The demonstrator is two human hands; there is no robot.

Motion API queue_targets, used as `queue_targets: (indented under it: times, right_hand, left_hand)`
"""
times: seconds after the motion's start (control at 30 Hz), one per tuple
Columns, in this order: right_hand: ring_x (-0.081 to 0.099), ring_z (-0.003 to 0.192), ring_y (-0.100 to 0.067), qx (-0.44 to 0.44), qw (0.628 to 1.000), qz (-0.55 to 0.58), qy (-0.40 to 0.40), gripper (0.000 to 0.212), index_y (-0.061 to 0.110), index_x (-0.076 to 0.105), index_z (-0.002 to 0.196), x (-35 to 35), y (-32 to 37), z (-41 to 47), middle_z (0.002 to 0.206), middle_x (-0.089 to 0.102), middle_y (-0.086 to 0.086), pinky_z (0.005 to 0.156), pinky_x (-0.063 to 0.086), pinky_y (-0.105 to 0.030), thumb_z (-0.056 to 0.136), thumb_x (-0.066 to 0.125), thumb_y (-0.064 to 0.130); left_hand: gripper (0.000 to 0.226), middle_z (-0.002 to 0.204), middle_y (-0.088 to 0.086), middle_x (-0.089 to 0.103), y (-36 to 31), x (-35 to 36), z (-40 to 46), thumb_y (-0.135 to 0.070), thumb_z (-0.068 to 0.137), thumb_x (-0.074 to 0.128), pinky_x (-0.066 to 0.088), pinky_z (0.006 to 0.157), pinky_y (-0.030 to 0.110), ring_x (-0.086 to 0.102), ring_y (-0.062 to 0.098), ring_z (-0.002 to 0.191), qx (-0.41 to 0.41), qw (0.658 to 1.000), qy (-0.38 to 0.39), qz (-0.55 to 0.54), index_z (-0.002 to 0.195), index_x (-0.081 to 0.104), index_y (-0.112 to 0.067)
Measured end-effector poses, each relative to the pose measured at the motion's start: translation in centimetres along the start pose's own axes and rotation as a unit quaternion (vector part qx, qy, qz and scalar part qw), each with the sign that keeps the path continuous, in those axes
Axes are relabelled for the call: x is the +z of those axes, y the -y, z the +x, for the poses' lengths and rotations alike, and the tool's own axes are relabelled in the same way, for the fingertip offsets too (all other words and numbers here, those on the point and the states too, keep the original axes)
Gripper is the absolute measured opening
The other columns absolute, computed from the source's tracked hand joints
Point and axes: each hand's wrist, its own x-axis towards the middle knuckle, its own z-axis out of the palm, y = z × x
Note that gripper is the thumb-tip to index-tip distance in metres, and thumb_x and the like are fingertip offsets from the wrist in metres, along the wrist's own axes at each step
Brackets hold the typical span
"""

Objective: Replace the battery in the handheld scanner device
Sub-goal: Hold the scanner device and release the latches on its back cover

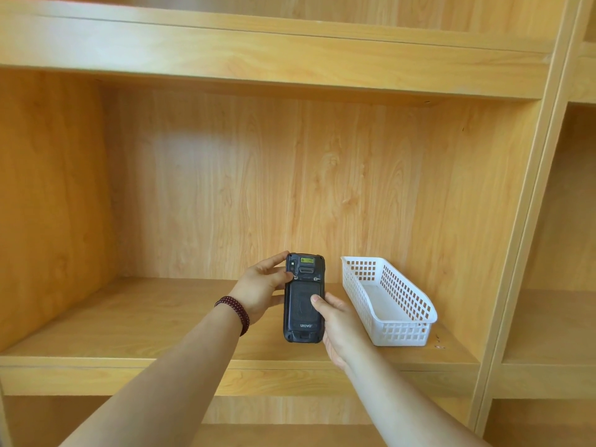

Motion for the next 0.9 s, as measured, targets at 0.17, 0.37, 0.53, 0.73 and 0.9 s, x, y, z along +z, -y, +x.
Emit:
queue_targets:
  times: [0.17, 0.37, 0.53, 0.73, 0.9]
  right_hand:
    - [0.072, 0.097, -0.021, -0.006, 1.000, -0.028, -0.007, 0.022, 0.020, 0.070, 0.102, 0.2, 0.1, -0.3, 0.104, 0.077, -0.006, 0.097, 0.052, -0.048, 0.101, 0.049, 0.014]
    - [0.071, 0.098, -0.020, -0.006, 0.999, -0.045, -0.012, 0.021, 0.021, 0.068, 0.107, 0.3, 0.3, -0.5, 0.108, 0.075, -0.007, 0.094, 0.054, -0.042, 0.101, 0.049, 0.015]
    - [0.070, 0.102, -0.021, -0.002, 0.999, -0.031, -0.010, 0.020, 0.020, 0.069, 0.108, 0.1, 0.4, -0.3, 0.108, 0.075, -0.007, 0.099, 0.051, -0.049, 0.100, 0.051, 0.016]
    - [0.069, 0.107, -0.022, -0.002, 0.999, -0.043, 0.029, 0.021, 0.014, 0.069, 0.113, -0.1, 0.8, -0.4, 0.110, 0.076, -0.006, 0.103, 0.047, -0.054, 0.099, 0.054, 0.015]
    - [0.060, 0.112, -0.004, -0.122, 0.953, -0.278, -0.023, 0.047, 0.026, 0.055, 0.135, -0.8, 4.1, 0.4, 0.127, 0.062, 0.013, 0.099, 0.050, -0.031, 0.090, 0.067, 0.031]
  left_hand:
    - [0.038, 0.107, 0.009, 0.070, 0.2, 0.6, 0.0, -0.002, 0.093, 0.057, 0.056, 0.084, 0.042, 0.066, 0.022, 0.099, 0.021, 1.000, -0.007, 0.018, 0.126, 0.056, -0.022]
    - [0.034, 0.099, 0.007, 0.069, -0.2, 1.0, 0.1, 0.000, 0.093, 0.055, 0.057, 0.078, 0.040, 0.067, 0.021, 0.093, 0.024, 0.999, -0.020, 0.036, 0.119, 0.058, -0.022]
    - [0.034, 0.100, 0.008, 0.069, -0.7, 0.6, -0.1, -0.004, 0.093, 0.057, 0.057, 0.075, 0.039, 0.067, 0.021, 0.090, 0.010, 0.999, -0.002, 0.043, 0.121, 0.057, -0.022]
    - [0.032, 0.108, 0.014, 0.072, -2.1, 0.0, 0.1, -0.007, 0.094, 0.058, 0.060, 0.067, 0.036, 0.069, 0.023, 0.089, 0.015, 0.997, 0.000, 0.077, 0.122, 0.059, -0.022]
    - [0.032, 0.103, 0.015, 0.071, -2.4, -0.4, 0.1, -0.004, 0.092, 0.058, 0.059, 0.065, 0.036, 0.066, 0.020, 0.080, 0.034, 0.996, -0.025, 0.084, 0.122, 0.060, -0.016]
